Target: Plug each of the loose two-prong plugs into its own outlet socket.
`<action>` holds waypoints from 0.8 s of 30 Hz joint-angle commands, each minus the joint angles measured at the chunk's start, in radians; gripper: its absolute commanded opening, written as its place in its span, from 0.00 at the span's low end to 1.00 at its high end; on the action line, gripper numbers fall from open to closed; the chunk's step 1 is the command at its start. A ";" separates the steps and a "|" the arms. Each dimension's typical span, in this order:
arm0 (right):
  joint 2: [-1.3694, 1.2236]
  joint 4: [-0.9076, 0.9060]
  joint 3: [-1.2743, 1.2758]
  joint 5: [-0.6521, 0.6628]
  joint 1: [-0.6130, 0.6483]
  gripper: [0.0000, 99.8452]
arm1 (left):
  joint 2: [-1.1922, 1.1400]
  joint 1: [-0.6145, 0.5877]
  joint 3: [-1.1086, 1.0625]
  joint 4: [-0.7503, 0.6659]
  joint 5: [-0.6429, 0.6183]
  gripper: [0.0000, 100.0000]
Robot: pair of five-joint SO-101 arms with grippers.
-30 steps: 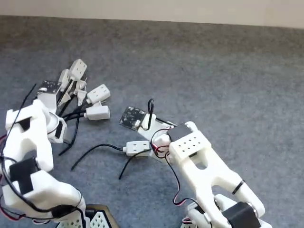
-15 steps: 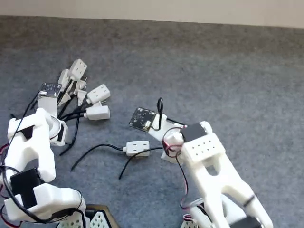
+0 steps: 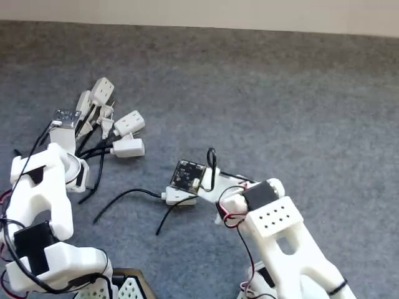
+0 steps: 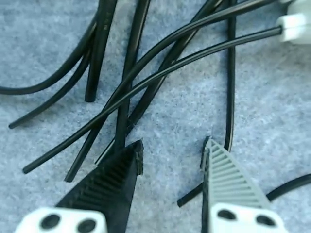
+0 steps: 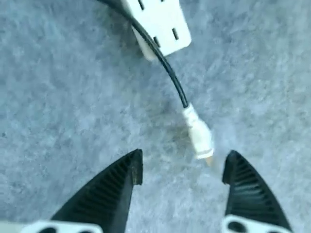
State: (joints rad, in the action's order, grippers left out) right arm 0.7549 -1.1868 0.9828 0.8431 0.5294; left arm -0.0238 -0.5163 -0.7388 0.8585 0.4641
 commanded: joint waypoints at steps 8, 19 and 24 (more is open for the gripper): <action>-0.303 0.041 -0.412 -0.133 -0.251 0.37 | 0.004 0.031 -0.018 -0.009 -0.008 0.22; -0.443 0.125 -0.529 -0.295 -0.394 0.37 | 0.002 0.025 -0.021 -0.023 -0.008 0.22; -0.447 0.087 -0.521 -0.230 -0.363 0.37 | 0.002 0.027 -0.021 -0.023 -0.008 0.22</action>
State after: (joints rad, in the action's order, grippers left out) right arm 0.2854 -1.1040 0.5132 0.6636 0.1611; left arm -0.0238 -0.5148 -0.7465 0.8477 0.4641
